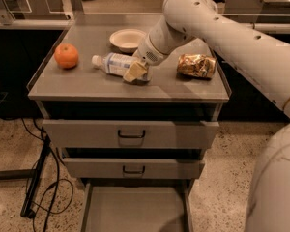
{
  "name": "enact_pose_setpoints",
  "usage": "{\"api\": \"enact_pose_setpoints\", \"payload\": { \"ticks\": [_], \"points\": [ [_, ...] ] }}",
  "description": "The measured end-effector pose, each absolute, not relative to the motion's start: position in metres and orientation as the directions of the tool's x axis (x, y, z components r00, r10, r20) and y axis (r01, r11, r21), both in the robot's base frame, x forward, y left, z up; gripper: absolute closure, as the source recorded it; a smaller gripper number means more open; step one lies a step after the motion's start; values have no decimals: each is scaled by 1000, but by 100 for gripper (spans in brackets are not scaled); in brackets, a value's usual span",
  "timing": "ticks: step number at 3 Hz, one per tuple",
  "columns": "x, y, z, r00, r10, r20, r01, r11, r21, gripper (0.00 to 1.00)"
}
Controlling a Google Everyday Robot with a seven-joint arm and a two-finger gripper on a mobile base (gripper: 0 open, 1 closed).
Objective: Place blue plastic bottle into bottom drawer
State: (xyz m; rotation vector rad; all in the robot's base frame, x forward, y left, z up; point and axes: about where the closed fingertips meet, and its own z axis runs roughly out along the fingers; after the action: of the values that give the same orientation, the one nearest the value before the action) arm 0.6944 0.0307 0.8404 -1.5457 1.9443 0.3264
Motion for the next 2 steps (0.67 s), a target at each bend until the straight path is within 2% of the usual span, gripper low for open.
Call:
{"api": "enact_pose_setpoints", "payload": {
  "ticks": [2],
  "points": [
    [694,31,841,-117,-787,-606,-941,282,-184,97]
  ]
}}
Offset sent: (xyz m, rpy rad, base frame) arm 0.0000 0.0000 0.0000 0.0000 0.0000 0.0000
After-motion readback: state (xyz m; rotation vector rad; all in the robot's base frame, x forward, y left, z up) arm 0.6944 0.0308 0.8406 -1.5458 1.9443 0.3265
